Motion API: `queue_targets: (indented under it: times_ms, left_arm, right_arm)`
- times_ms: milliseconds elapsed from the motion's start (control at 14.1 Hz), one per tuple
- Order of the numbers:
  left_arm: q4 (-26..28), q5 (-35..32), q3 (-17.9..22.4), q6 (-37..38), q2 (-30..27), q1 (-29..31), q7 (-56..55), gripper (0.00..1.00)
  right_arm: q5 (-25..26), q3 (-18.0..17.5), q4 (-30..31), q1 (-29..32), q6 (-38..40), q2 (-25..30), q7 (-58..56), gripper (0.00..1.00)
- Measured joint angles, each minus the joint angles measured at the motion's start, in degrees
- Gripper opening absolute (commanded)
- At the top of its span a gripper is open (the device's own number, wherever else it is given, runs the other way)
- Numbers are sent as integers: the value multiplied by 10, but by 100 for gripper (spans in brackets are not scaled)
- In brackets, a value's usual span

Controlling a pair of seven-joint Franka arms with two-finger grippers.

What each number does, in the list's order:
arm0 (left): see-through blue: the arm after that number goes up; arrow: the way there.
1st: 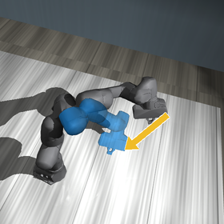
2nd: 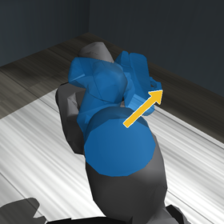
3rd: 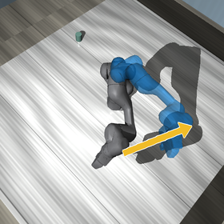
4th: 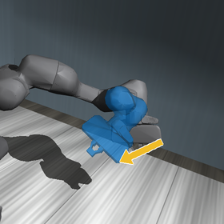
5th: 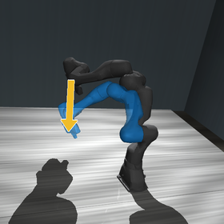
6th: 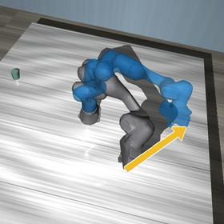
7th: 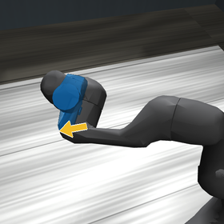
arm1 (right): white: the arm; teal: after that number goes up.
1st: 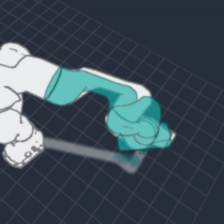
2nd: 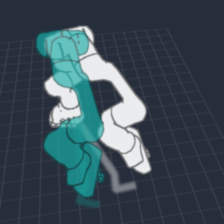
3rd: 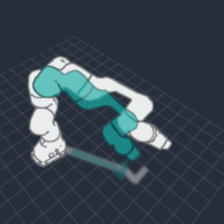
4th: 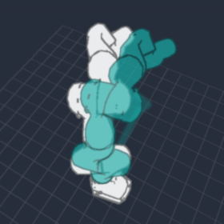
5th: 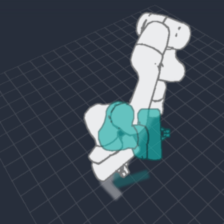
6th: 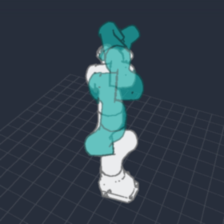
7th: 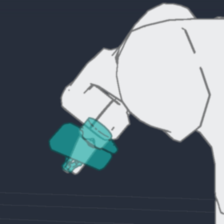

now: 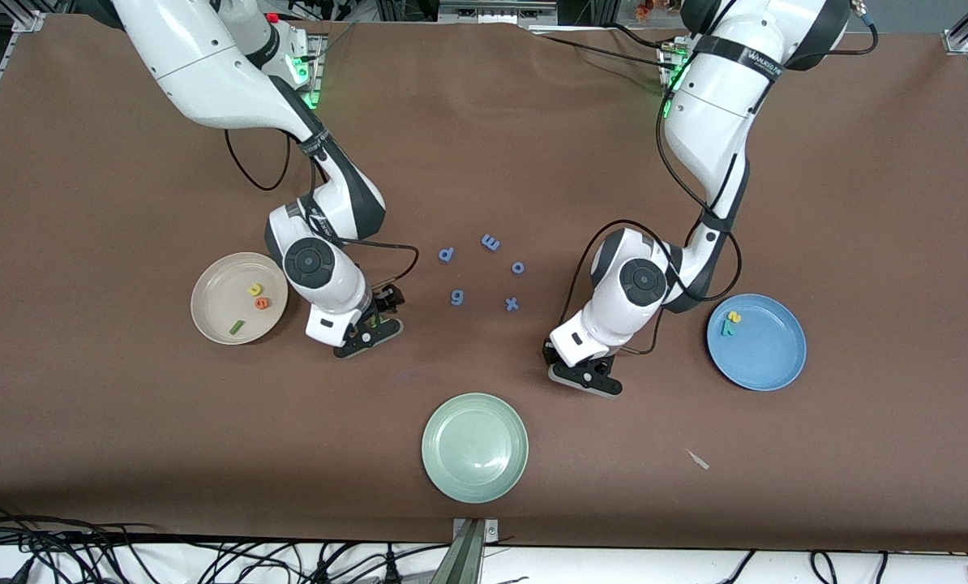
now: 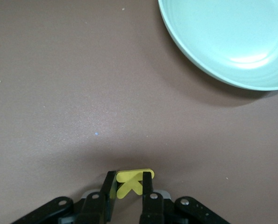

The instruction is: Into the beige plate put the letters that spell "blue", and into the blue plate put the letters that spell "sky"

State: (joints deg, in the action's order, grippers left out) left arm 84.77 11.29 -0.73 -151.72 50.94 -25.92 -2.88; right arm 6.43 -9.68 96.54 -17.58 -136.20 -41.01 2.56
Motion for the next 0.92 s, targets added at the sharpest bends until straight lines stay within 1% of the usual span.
queue_targets:
  times_ms: [142,283,354,425,566,708,849,920]
  left_arm:
    - [0,0,4,-1,0,0,0,23]
    - [0,0,11,0,-2,0,8,23]
    - [1,0,14,0,-3,1,18,23]
    - [3,0,16,0,-7,4,26,23]
    - [16,0,21,17,-26,16,47,23]
    - [43,0,23,60,-65,48,94,24]
    - [79,0,23,116,-114,94,154,24]
    - [98,0,23,140,-139,117,185,24]
  right_arm:
    - [0,0,0,0,-1,-5,-5,76]
    - [0,0,0,-3,-1,-6,-8,53]
    - [0,0,0,-5,-1,-7,-8,46]
    - [0,0,0,-8,-1,-7,-8,43]
    - [0,0,0,-14,-1,-7,-8,42]
    - [1,0,0,-15,-3,-8,-8,32]
    - [1,0,0,-15,-5,-8,-8,20]
    - [2,1,0,-14,-7,-8,-8,17]
